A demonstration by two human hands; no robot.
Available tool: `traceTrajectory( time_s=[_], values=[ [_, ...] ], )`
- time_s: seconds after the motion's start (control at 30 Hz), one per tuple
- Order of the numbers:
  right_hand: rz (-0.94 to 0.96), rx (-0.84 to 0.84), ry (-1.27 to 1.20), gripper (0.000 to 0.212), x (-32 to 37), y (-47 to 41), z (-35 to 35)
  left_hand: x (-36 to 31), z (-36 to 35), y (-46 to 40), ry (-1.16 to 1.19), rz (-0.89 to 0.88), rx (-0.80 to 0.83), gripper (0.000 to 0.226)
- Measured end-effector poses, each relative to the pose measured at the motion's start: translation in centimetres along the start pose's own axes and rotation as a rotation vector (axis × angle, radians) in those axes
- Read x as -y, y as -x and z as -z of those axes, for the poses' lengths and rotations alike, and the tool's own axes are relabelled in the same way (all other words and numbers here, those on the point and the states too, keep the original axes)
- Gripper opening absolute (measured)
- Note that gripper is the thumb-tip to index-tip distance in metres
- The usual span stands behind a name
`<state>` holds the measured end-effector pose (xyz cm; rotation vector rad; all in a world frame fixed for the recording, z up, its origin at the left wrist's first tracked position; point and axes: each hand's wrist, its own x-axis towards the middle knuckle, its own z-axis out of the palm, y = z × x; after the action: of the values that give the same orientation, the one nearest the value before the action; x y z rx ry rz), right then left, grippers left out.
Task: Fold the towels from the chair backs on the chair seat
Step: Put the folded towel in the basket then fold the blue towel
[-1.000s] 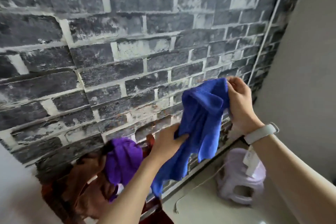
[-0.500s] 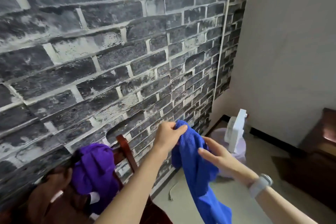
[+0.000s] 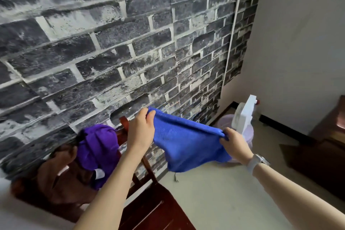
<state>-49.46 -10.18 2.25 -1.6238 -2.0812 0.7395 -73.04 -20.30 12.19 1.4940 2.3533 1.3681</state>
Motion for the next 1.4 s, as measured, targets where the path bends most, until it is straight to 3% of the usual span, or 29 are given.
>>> traceTrajectory(
  time_s=[0.17, 0.37, 0.53, 0.63, 0.77, 0.83, 0.93, 1.0, 1.13, 1.23, 1.33, 1.4],
  values=[
    [0.047, -0.044, 0.01, 0.016, -0.4, -0.6, -1.8, 0.7, 0.3, 1.2, 0.005, 0.011, -0.026, 0.024],
    [-0.032, -0.016, 0.055, 0.02, -1.6, -0.2, -2.4, 2.0, 1.8, 1.8, -0.001, 0.049, -0.111, 0.035],
    [-0.249, 0.16, -0.232, 0.026, -0.7, 0.1, -3.6, 3.7, 1.9, 3.4, -0.028, 0.172, -0.061, 0.045],
    [-0.271, 0.253, -0.364, 0.022, -1.0, 0.0, -4.5, 5.2, 1.7, 4.5, -0.006, 0.307, 0.0, 0.038],
    [-0.387, 0.323, -0.751, 0.017, -2.0, 0.7, -5.0, 8.4, 1.6, 6.5, 0.153, 0.486, 0.237, 0.01],
    [-0.418, 0.316, -0.812, 0.014, -2.5, 0.8, -4.8, 9.3, 1.8, 7.8, 0.258, 0.547, 0.354, 0.031],
    [-0.402, 0.325, -0.729, 0.024, -3.5, 0.9, -5.2, 10.5, 1.7, 9.4, 0.046, 0.493, 0.488, 0.063],
    [-0.341, 0.282, -0.564, 0.028, -4.3, 1.2, -5.8, 11.6, 1.3, 10.5, -0.071, 0.447, 0.547, 0.068],
    [-0.185, 0.22, -0.272, 0.019, -5.0, 1.9, -6.9, 13.7, 0.4, 12.8, -0.133, 0.438, 0.549, 0.048],
    [-0.08, 0.254, -0.17, 0.019, -5.5, 2.2, -7.8, 14.3, 0.1, 14.5, -0.134, 0.441, 0.398, 0.029],
    [-0.024, 0.324, -0.194, 0.022, -6.2, 2.8, -8.4, 15.3, 0.0, 16.5, -0.15, 0.491, 0.291, 0.032],
    [-0.04, 0.391, -0.2, 0.024, -6.5, 3.5, -8.8, 16.0, 0.3, 18.2, -0.156, 0.545, 0.326, 0.034]
  ],
)
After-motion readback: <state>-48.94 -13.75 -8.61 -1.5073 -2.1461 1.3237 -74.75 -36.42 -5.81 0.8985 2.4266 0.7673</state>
